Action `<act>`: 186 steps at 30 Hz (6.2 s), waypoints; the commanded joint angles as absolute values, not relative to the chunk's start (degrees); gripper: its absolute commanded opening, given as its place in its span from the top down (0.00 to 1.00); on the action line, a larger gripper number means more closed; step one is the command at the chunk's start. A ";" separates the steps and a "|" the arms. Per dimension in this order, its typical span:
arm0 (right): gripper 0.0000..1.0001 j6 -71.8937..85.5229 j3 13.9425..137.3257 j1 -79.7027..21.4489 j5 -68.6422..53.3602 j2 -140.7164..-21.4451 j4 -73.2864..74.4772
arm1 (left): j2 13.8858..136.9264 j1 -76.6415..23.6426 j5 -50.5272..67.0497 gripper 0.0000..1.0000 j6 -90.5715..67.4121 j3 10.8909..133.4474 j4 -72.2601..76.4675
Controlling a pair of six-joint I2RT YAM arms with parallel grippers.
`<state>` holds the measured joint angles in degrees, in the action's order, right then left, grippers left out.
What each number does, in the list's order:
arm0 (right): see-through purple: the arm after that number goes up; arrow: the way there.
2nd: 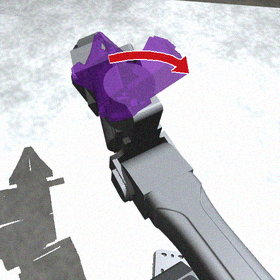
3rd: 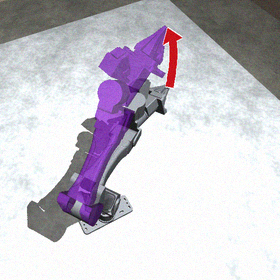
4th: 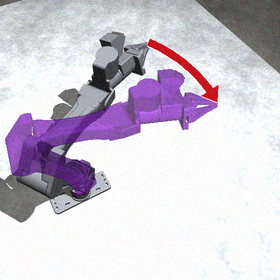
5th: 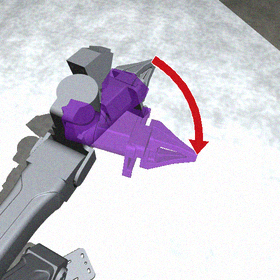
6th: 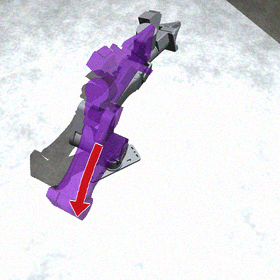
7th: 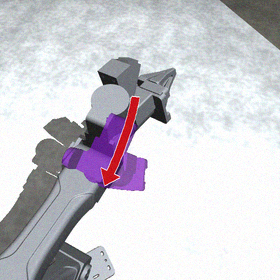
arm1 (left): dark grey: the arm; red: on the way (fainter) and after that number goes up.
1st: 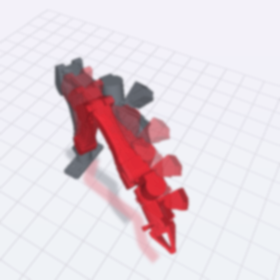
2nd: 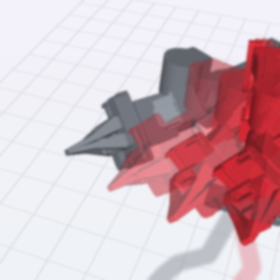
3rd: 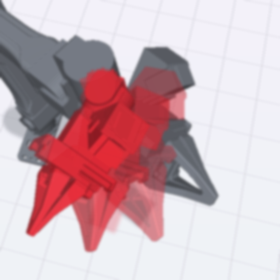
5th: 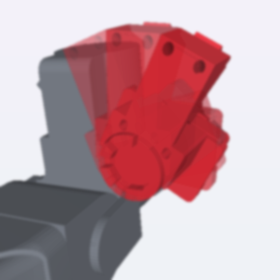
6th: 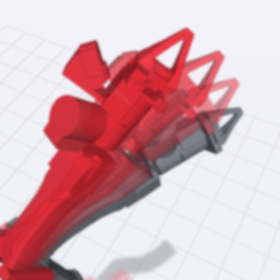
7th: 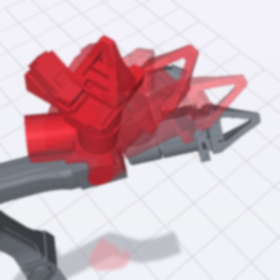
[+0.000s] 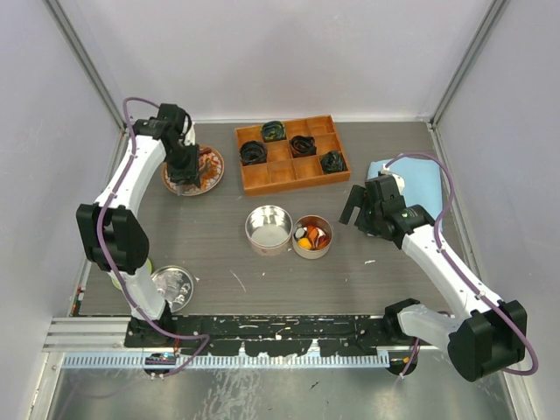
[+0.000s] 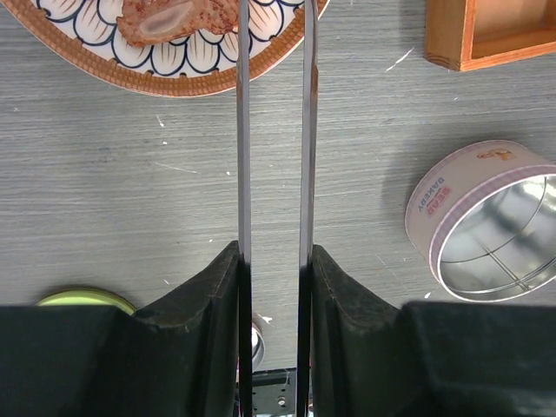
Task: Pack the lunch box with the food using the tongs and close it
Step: Pick up the fake food from the plate, then place the fake food in the packing box, then pick up the fake food from the plate.
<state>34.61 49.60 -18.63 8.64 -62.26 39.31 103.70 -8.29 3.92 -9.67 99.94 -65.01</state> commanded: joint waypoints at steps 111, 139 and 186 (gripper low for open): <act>0.00 35.33 50.30 -18.41 9.76 -60.46 37.36 | 112.40 -8.02 0.14 0.56 -13.78 115.50 -65.14; 0.00 35.31 50.28 -18.40 9.78 -60.44 37.72 | 117.80 -8.02 0.29 0.56 -13.33 115.39 -65.79; 0.00 35.60 50.20 -18.39 9.58 -60.05 37.55 | 101.15 -10.19 7.26 0.68 -16.98 108.46 -66.27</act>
<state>35.68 49.58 -18.63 9.08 -60.88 39.05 108.44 -8.73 4.58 -16.05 108.79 -66.72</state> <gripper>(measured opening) 0.998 0.325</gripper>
